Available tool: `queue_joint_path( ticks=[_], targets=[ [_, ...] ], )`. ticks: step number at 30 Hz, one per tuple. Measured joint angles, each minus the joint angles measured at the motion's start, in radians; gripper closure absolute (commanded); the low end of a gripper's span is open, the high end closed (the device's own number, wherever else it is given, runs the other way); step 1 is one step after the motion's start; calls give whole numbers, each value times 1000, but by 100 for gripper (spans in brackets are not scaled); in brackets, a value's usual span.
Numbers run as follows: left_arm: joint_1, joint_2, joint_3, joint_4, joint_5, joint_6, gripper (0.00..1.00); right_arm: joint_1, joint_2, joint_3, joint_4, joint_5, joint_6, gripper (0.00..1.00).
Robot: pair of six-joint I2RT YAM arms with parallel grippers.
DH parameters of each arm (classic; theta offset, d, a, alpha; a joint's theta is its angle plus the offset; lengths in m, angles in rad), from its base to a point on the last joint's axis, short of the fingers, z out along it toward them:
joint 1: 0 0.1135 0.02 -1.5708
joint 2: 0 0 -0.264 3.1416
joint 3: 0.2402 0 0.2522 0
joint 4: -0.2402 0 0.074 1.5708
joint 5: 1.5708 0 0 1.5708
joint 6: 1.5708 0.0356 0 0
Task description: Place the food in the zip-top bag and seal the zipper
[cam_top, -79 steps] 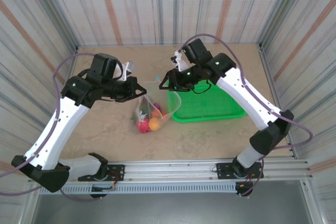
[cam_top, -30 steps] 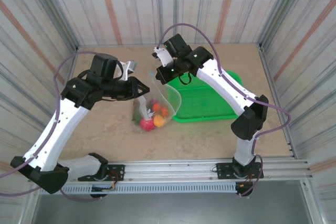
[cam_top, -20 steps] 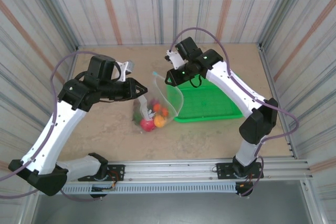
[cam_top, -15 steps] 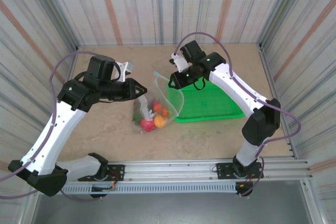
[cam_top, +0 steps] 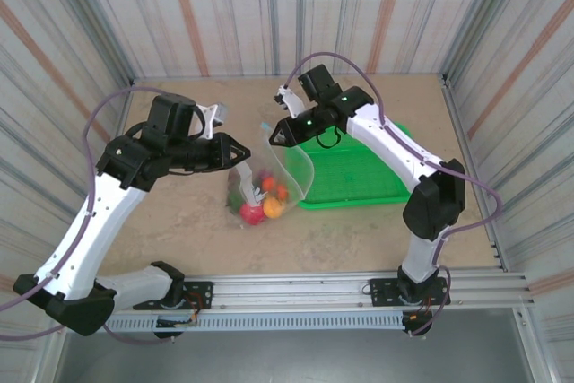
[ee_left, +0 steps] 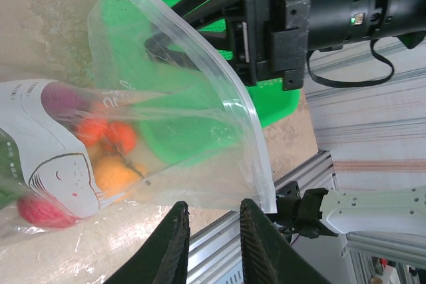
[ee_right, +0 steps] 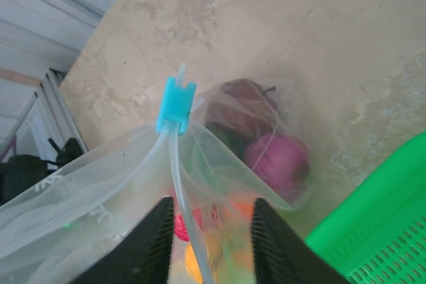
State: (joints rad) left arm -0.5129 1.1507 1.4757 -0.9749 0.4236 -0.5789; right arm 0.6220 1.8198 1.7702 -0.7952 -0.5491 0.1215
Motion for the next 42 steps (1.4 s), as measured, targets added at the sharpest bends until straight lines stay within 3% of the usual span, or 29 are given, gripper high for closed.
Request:
queue_joint_path(
  ticks=[2, 6, 12, 19, 22, 26, 31, 36, 42],
  targets=[
    [0, 0, 4, -1, 0, 0, 74, 0, 7, 0, 5, -6, 3, 88],
    [1, -3, 23, -14, -19, 1, 72, 2, 9, 7, 11, 10, 0, 99],
    [1, -66, 74, -23, -124, 28, 70, 2, -2, 39, 88, 55, 2, 100],
    [1, -153, 95, -21, -262, 95, 70, 24, -3, 214, 127, 10, -60, 100],
    [1, -249, 11, 68, -333, 169, 65, 37, -7, 272, 137, -28, -101, 100],
    [1, -478, -229, 258, -380, 302, 63, 46, -13, 303, 134, -80, -165, 100],
    [1, -665, -384, 404, -358, 478, 59, 56, -20, 305, 77, -114, -267, 100],
    [1, -617, -368, 381, -279, 592, 54, 117, -63, 214, 15, -134, -364, 100],
    [1, -549, -362, 297, -186, 677, 55, 200, -111, 76, -20, -167, -465, 100]
  ],
)
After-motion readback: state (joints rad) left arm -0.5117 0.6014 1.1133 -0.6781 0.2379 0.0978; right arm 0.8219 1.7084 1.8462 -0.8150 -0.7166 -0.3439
